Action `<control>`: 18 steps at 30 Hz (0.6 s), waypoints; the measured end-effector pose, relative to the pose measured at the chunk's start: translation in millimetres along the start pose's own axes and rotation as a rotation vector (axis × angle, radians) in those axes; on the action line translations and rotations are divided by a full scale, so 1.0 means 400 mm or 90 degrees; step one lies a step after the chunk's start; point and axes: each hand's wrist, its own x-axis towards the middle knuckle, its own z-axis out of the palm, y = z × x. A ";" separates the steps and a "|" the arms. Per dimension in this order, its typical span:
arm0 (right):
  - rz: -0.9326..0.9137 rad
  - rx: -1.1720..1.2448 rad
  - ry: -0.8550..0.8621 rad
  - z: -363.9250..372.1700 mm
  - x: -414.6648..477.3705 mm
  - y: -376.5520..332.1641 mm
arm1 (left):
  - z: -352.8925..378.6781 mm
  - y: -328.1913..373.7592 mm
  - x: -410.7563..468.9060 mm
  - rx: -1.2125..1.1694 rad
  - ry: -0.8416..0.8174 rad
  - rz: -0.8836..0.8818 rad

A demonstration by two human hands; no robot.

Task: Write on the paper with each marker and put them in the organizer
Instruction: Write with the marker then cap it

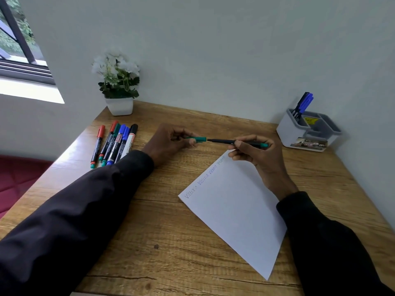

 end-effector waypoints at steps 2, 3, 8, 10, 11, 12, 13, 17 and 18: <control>0.000 -0.005 -0.010 0.004 -0.002 0.003 | 0.001 0.002 -0.002 0.003 -0.005 0.000; 0.000 -0.008 -0.014 0.006 -0.002 0.006 | 0.002 0.003 -0.002 0.005 -0.009 0.001; -0.053 -0.128 -0.030 0.022 -0.007 0.023 | 0.013 0.018 -0.009 -0.024 -0.016 0.003; -0.100 -0.223 -0.035 0.032 -0.006 0.032 | 0.016 0.025 -0.014 -0.040 -0.019 0.000; -0.121 -0.260 -0.036 0.035 -0.006 0.036 | 0.017 0.027 -0.015 -0.044 -0.017 0.003; -0.139 -0.283 -0.035 0.036 -0.005 0.038 | 0.019 0.027 -0.014 -0.046 -0.016 0.006; -0.153 -0.293 -0.033 0.035 -0.003 0.040 | 0.020 0.027 -0.014 -0.049 -0.016 0.006; -0.185 -0.303 -0.028 0.030 0.005 0.043 | 0.033 0.032 -0.015 -0.065 -0.008 0.009; -0.188 -0.307 -0.030 0.031 0.006 0.044 | 0.036 0.034 -0.016 -0.069 -0.007 0.007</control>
